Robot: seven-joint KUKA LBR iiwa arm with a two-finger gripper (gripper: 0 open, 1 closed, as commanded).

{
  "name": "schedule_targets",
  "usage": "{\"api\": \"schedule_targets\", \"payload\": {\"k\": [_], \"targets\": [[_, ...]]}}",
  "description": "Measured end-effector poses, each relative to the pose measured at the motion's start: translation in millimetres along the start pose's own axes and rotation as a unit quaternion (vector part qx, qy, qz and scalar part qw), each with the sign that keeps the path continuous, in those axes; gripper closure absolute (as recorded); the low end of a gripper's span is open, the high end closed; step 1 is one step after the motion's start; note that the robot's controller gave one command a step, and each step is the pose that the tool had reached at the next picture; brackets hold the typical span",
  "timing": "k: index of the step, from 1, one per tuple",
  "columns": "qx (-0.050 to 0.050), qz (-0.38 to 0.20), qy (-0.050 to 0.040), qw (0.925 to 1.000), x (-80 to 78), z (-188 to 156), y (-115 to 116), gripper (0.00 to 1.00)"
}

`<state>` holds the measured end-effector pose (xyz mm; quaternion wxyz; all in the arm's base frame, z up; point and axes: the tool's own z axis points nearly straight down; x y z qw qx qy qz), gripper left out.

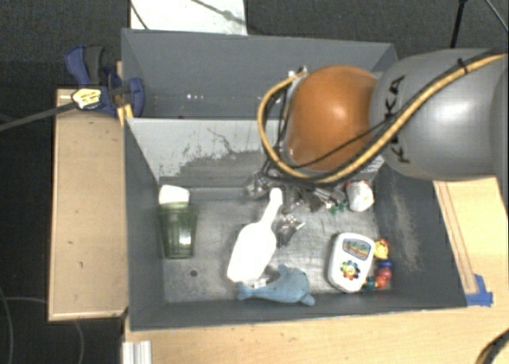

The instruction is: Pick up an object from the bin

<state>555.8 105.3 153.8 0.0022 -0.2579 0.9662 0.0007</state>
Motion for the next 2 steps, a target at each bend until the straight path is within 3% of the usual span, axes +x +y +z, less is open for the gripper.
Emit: {"api": "schedule_targets", "payload": {"k": [1, 2], "targets": [[0.001, -0.186, -0.0005, 0.9825, -1.4, 54, 10, 0.00], [-0.002, -0.190, 0.0040, 0.9817, -8.6, 77, 6, 1.00]]}}
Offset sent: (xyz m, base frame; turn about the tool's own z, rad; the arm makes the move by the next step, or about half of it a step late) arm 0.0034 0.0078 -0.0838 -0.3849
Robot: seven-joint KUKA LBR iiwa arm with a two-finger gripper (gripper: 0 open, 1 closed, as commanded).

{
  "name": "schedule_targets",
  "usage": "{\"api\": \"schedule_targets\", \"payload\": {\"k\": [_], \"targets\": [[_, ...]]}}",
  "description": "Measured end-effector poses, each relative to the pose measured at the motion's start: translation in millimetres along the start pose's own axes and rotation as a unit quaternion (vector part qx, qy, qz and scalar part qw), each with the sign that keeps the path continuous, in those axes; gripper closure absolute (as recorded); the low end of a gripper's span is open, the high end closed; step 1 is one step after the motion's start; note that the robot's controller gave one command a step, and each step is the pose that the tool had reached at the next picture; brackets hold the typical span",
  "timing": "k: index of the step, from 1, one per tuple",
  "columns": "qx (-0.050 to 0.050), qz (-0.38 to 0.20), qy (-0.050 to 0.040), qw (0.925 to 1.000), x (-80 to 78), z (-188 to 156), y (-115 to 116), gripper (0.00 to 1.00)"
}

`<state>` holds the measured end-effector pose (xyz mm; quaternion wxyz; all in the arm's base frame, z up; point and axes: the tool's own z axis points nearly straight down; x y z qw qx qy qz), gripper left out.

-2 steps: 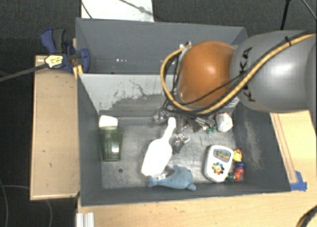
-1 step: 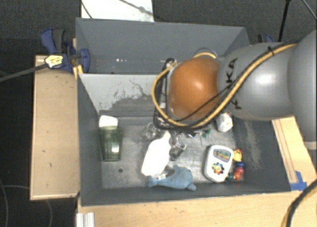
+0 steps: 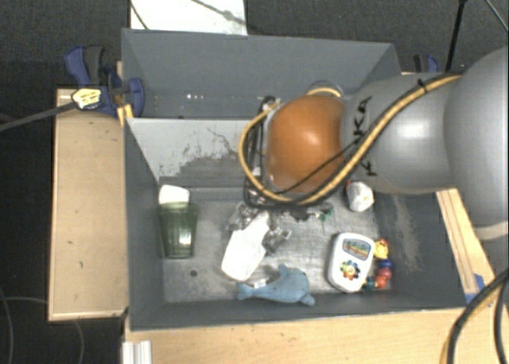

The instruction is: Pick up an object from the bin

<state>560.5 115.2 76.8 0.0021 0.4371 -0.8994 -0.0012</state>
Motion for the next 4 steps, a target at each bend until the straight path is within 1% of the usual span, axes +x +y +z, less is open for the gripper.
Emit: {"api": "schedule_targets", "payload": {"k": [2, 3, 4], "targets": [[0.000, 0.000, -0.0002, 1.0000, 0.2, -2, 0, 1.00], [0.001, 0.001, -0.0023, 1.0000, 0.9, -8, 0, 1.00], [0.001, 0.001, -0.0014, 1.0000, 1.3, -23, 1, 1.00]]}}
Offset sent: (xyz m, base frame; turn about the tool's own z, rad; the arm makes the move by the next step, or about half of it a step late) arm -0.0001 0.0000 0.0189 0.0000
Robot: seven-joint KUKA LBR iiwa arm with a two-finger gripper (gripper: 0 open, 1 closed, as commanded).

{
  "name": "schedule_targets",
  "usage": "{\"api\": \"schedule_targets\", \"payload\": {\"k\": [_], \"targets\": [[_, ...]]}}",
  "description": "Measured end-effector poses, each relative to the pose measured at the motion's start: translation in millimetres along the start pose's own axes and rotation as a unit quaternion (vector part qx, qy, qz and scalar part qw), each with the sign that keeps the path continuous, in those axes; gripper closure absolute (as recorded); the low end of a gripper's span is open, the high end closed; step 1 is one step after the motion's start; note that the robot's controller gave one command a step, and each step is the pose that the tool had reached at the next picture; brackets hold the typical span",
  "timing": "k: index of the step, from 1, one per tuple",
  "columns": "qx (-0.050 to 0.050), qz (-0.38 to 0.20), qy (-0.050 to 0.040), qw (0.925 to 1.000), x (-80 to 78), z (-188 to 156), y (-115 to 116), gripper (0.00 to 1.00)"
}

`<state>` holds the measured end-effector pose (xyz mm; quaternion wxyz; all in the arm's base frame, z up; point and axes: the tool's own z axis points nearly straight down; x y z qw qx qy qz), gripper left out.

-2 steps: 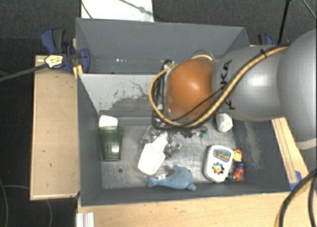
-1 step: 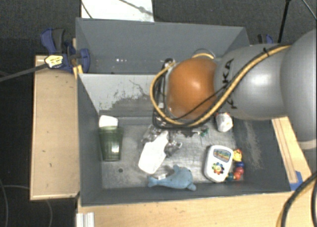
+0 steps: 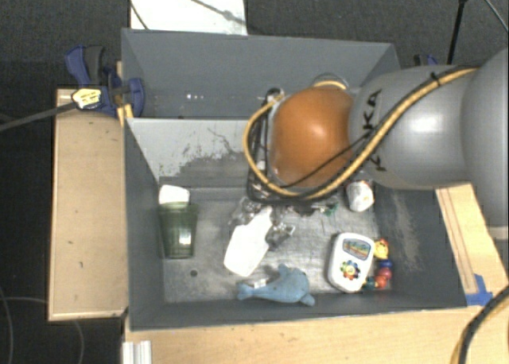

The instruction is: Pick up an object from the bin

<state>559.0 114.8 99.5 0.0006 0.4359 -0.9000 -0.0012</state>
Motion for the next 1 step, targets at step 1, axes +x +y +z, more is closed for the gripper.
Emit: {"api": "schedule_targets", "payload": {"k": [1], "targets": [[0.000, 0.000, 0.0006, 1.0000, 0.1, -18.2, 0.3, 1.00]]}}
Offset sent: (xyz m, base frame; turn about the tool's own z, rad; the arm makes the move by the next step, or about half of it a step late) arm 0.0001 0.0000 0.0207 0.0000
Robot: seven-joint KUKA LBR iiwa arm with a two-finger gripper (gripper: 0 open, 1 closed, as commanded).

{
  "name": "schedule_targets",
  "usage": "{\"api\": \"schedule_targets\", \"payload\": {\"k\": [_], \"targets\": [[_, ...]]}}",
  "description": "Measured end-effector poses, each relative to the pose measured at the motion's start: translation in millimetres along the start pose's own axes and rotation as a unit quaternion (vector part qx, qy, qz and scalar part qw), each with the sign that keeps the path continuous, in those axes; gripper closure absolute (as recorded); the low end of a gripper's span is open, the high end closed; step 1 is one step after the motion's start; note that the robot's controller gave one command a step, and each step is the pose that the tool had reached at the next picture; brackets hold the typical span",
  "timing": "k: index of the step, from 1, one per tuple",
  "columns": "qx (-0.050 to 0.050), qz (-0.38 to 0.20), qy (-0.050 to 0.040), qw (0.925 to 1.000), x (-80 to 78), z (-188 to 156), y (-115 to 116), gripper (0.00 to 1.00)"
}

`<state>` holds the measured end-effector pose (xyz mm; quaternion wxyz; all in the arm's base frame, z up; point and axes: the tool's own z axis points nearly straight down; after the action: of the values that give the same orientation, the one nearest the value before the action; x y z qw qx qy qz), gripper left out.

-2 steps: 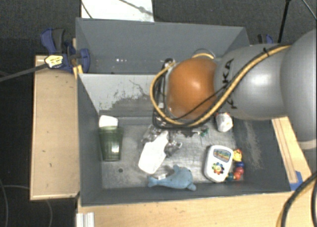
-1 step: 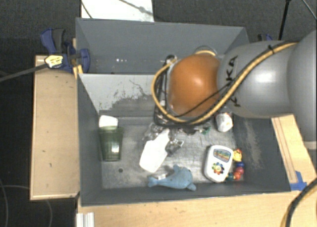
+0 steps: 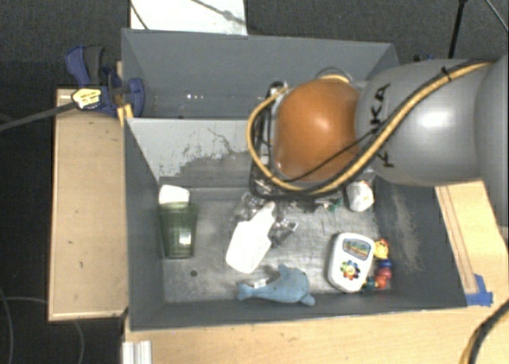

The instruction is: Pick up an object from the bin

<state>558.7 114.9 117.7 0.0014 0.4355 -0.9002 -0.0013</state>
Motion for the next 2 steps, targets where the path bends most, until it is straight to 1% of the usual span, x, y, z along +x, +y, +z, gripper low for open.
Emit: {"api": "schedule_targets", "payload": {"k": [2], "targets": [[0.001, 0.000, -0.0016, 1.0000, -0.6, -39, -1, 1.00]]}}
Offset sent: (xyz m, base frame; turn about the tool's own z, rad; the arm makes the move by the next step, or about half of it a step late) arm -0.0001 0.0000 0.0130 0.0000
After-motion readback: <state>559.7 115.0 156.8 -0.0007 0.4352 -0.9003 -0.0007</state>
